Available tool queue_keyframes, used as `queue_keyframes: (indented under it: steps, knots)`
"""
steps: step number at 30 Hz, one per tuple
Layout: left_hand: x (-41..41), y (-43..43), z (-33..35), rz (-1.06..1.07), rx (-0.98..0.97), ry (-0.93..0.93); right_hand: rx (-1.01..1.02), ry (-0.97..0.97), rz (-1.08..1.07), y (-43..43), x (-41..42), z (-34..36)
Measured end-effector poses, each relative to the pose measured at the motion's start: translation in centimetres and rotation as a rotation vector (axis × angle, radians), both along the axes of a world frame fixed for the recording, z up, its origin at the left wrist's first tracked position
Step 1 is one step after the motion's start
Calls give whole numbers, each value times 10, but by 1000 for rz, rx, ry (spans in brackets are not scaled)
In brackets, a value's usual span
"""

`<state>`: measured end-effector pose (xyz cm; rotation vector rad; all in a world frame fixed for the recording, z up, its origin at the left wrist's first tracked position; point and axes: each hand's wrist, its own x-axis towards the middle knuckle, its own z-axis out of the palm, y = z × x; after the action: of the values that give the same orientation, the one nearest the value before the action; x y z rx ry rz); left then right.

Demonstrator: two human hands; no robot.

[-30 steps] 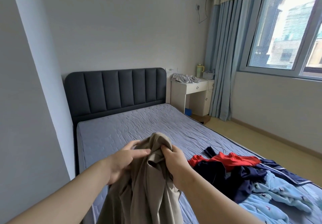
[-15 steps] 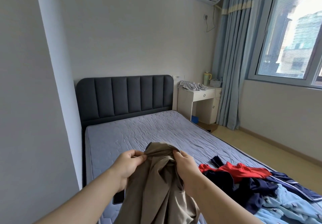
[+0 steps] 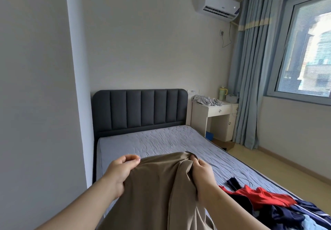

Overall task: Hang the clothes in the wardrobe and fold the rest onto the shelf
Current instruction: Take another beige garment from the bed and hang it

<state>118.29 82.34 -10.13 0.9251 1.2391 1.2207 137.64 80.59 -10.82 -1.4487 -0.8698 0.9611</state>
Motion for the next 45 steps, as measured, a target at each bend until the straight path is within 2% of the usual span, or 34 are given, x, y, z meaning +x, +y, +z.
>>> queue_keyframes:
  steps: [2, 3, 4, 6, 8, 9, 11, 12, 14, 19, 22, 26, 28, 30, 33, 36, 40, 43, 45]
  knots:
    - [-2, 1, 0, -21, 95, 252, -14, 52, 13, 0, -7, 3]
    - [-1, -2, 2, -95, 156, 395, -16, 73, 23, 1, -11, 5]
    - [0, -6, 5, -219, 197, 447, -10, 89, 35, 3, -16, 8]
    - [3, -13, 10, -535, 119, 336, 4, 109, 68, 7, -28, 14]
    - [9, -17, 8, -694, 82, 304, 9, 131, 119, 11, -41, 19]
    - [10, -16, 3, -661, 125, 362, 7, 130, 145, 12, -46, 21]
    - [11, -12, 2, -395, 208, 526, 10, 105, 184, 14, -50, 21]
    - [6, -8, 2, -263, 211, 513, 19, 67, 202, 13, -51, 20]
    - [-5, 1, 8, -85, 162, 365, 55, -89, 271, 12, -47, 17]
    - [-15, 14, 36, 7, 154, 158, 89, -462, 607, 10, -50, 7]
    - [-22, 23, 53, 100, 192, 61, -28, -744, 649, 14, -49, 3]
    - [-39, 32, 60, 163, 239, 142, -128, -797, 588, 18, -44, 9]
    - [-45, 33, 59, 181, 257, 238, -100, -666, 505, 20, -49, 20]
    - [-53, 32, 55, 179, 277, 399, -63, -393, 437, 21, -57, 33]
    - [-60, 24, 48, 37, 321, 637, -31, -89, 350, 27, -67, 50]
    - [-59, 16, 47, -140, 392, 609, -37, 45, 333, 33, -90, 65]
    - [-58, 6, 52, -302, 374, 517, -54, 223, 310, 41, -122, 88]
    - [-69, 4, 46, -246, 349, 706, -39, 318, 287, 47, -135, 100]
    - [-80, 1, 43, -127, 329, 886, -36, 364, 282, 50, -143, 104]
